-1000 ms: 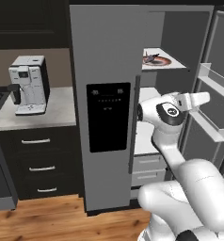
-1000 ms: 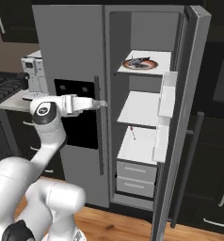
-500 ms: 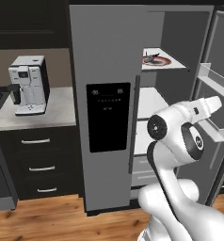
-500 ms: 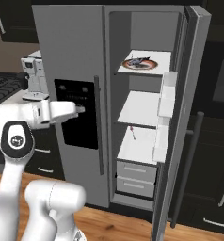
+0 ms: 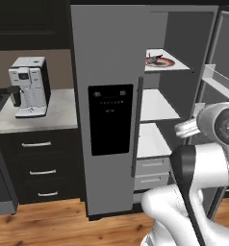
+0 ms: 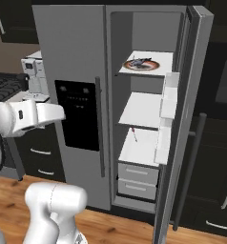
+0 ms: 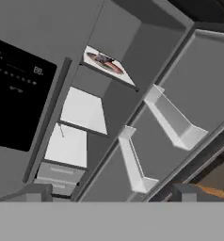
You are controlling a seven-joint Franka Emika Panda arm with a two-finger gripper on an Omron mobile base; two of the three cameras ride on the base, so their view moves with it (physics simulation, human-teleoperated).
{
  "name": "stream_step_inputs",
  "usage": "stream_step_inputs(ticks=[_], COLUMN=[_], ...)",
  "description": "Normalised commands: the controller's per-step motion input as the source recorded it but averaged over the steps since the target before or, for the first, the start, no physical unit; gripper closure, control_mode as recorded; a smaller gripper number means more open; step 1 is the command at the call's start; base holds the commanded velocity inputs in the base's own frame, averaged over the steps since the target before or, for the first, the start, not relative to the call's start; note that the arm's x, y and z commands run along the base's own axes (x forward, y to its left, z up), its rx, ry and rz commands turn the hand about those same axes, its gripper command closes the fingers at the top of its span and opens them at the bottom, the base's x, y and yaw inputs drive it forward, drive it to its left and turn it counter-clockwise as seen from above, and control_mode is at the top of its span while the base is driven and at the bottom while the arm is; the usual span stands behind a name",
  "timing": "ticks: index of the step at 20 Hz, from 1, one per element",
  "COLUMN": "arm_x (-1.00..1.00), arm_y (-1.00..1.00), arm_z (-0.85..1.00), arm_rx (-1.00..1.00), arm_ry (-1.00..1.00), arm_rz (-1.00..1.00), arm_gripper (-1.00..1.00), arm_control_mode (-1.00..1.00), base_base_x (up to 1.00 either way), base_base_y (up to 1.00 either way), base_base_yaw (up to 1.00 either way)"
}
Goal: Retrieve the fish from the fridge and place it on the saucepan with marinade on the stove.
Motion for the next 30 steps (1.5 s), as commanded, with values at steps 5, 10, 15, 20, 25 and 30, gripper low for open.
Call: stream_step_inputs(ticks=[5,10,15,20,25,30], arm_x=[-0.20,0.16,0.20,0.12,0.00,0.00], arm_y=[0.01,0.00,0.00,0.00,0.00,0.00], arm_z=[-0.72,-0.51,-0.14,-0.06,0.00,0.00], arm_rx=[0.21,0.02,0.02,0.00,0.00,0.00], arm_ry=[-0.07,-0.08,-0.06,-0.03,0.00,0.00], arm_rz=[0.45,0.26,0.09,0.01,0.00,0.00], arm_gripper=[-1.00,-1.00,-1.00,-1.00,-1.00,-1.00], arm_control_mode=[-1.00,-1.00,-1.00,1.00,1.00,1.00], base_base_x=[0.00,0.00,0.00,0.06,0.32,0.28], base_base_y=[0.00,0.00,0.00,0.00,-0.01,-0.25], base_base_yaw=[0.00,0.00,0.00,0.00,0.00,0.00])
